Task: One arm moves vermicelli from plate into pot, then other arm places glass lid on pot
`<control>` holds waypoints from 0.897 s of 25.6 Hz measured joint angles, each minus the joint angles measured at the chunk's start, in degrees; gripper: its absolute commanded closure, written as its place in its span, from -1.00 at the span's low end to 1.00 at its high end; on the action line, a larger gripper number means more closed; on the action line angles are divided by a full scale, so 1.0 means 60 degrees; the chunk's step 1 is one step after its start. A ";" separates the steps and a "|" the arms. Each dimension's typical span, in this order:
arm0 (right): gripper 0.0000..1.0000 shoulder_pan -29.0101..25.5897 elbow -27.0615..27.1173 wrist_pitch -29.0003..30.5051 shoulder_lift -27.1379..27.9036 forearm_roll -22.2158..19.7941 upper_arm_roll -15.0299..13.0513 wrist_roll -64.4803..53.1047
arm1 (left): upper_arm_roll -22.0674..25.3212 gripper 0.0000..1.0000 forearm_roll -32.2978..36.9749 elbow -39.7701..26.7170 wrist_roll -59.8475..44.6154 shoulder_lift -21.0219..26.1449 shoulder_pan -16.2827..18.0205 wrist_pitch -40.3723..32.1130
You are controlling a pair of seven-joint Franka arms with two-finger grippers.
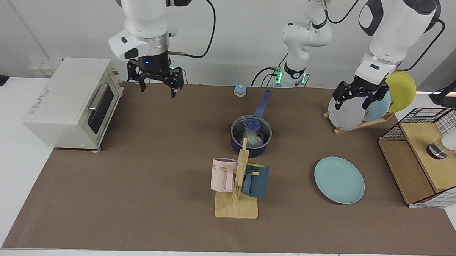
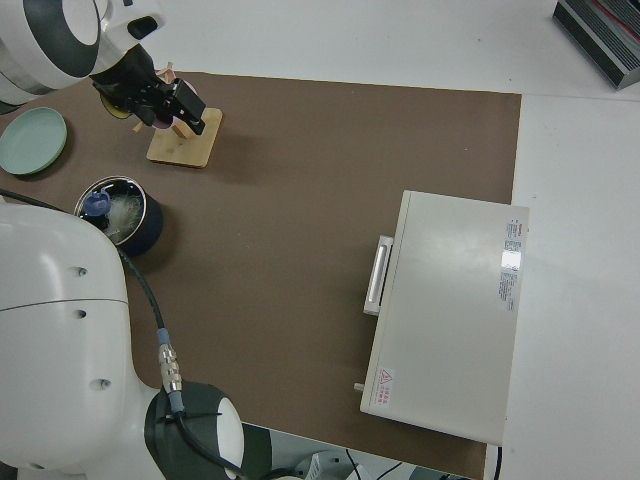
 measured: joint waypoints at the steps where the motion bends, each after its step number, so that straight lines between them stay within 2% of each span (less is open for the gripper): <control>1: -1.00 -0.0008 -0.0094 0.0000 -0.0054 0.0021 -0.0212 -0.0059 | 0.0000 -1.00 0.0000 0.0000 0.0000 0.0000 0.0000 0.0000; 4: -1.00 -0.0012 -0.0461 0.0080 -0.0204 0.0056 -0.0666 -0.0136 | 0.0000 -1.00 0.0000 0.0000 0.0000 0.0000 0.0000 0.0000; 9: -1.00 0.0004 -0.1466 0.0771 -0.0661 0.0101 -0.0987 -0.0687 | 0.0000 -1.00 0.0000 0.0000 0.0000 0.0000 0.0000 0.0000; 15: -1.00 -0.0208 -0.2948 0.1642 -0.1465 0.0767 -0.1789 -0.2379 | 0.0000 -1.00 0.0000 0.0000 0.0000 0.0000 0.0000 -0.0001; 23: -1.00 -0.0520 -0.3535 0.1844 -0.1842 0.0898 -0.1887 -0.3136 | 0.0000 -1.00 0.0000 0.0000 0.0000 0.0000 0.0000 -0.0001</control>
